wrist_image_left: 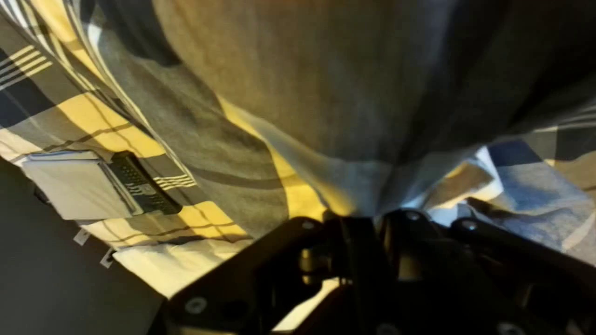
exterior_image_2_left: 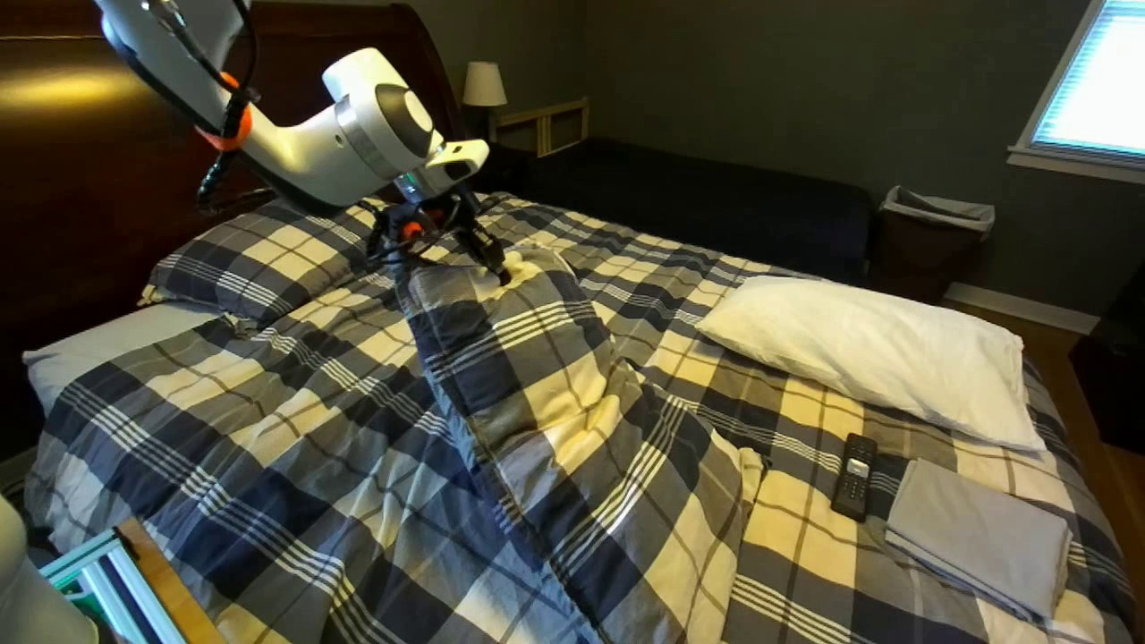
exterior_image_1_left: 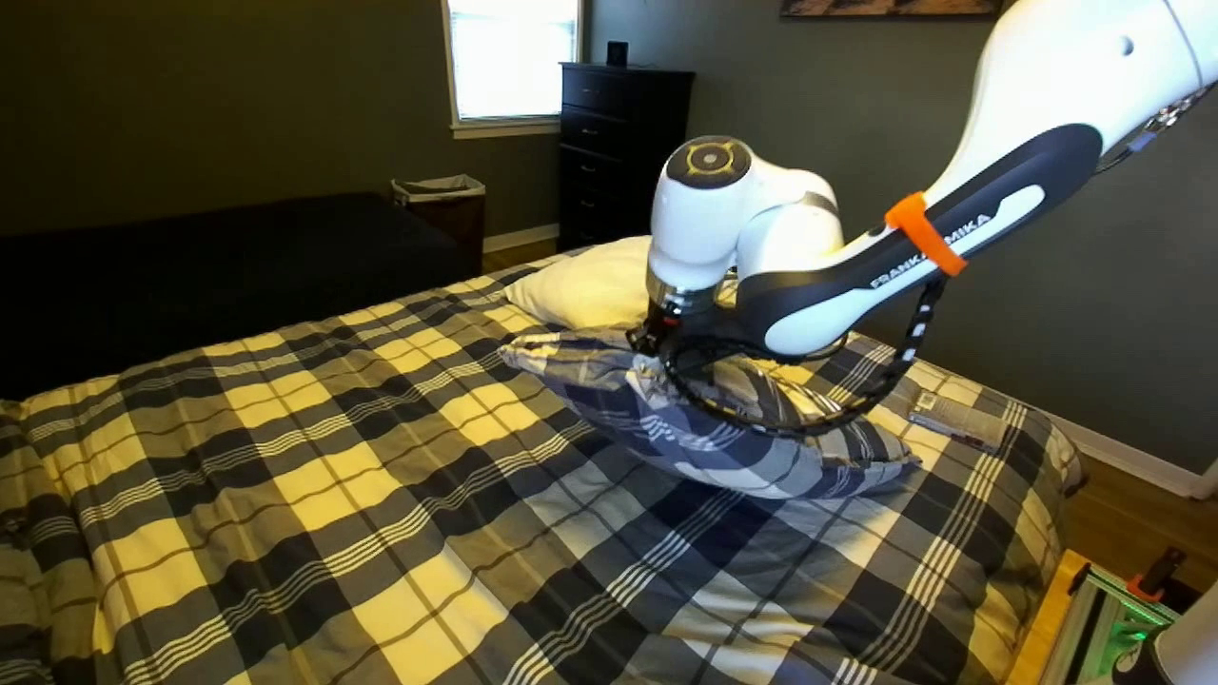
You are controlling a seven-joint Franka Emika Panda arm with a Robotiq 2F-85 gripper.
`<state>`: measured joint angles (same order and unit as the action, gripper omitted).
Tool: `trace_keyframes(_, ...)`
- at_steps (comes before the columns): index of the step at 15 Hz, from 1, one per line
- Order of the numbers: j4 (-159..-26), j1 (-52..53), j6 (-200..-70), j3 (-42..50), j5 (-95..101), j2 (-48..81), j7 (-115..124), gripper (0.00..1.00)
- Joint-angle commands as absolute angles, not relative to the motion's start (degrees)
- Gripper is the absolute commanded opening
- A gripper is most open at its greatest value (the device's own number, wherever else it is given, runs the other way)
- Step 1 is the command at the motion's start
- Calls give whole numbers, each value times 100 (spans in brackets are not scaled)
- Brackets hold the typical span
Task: Flip over the checkered pillow at the front.
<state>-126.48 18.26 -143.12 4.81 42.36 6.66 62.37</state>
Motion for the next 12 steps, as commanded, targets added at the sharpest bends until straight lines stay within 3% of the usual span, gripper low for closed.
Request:
trace_keyframes(1,-12755,1269,-14036,204,4205,-34,6167,2)
trace_keyframes(12,-12158,871,-12412,-777,2695,-1251,5884,2)
